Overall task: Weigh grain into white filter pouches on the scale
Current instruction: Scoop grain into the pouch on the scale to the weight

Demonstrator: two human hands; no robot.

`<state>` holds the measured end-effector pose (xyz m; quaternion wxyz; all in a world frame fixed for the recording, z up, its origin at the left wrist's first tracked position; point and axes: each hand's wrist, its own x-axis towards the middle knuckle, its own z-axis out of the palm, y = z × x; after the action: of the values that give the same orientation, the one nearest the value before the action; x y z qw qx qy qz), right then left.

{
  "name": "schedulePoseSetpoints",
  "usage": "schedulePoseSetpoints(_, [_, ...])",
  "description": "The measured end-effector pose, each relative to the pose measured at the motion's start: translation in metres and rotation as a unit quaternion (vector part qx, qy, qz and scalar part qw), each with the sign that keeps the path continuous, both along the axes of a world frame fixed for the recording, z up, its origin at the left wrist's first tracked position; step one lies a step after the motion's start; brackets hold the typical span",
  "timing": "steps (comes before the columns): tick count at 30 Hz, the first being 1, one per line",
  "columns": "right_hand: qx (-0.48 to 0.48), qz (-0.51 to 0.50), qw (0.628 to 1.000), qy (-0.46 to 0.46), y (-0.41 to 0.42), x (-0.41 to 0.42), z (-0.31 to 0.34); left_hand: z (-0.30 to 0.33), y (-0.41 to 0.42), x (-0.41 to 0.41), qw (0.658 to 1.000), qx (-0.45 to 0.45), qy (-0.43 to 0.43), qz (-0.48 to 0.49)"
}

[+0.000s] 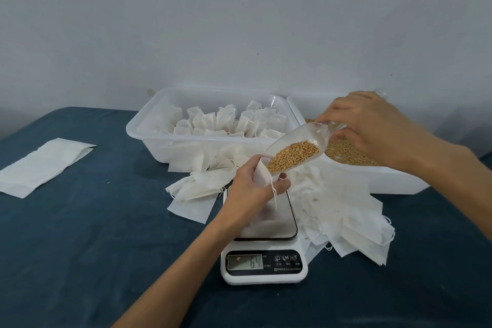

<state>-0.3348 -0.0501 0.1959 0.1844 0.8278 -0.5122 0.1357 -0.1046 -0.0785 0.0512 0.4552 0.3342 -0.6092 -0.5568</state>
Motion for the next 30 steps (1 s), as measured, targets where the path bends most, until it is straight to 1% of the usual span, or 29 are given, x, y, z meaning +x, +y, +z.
schedulePoseSetpoints(3, [0.005,-0.006,1.0,-0.004,0.0002,0.0,0.0005,-0.0005,-0.0004,0.0,1.0,-0.002,-0.003,0.001])
schedulePoseSetpoints(8, [-0.012,0.0,1.0,0.007,0.0013,0.0012,0.0014,0.0002,0.0001,0.0019,1.0,-0.013,0.003,0.001])
schedulePoseSetpoints(30, [-0.046,0.01,0.998,0.033,-0.0047,-0.0021,-0.0031,0.0046,0.0013,0.0051,1.0,-0.006,0.02,0.0])
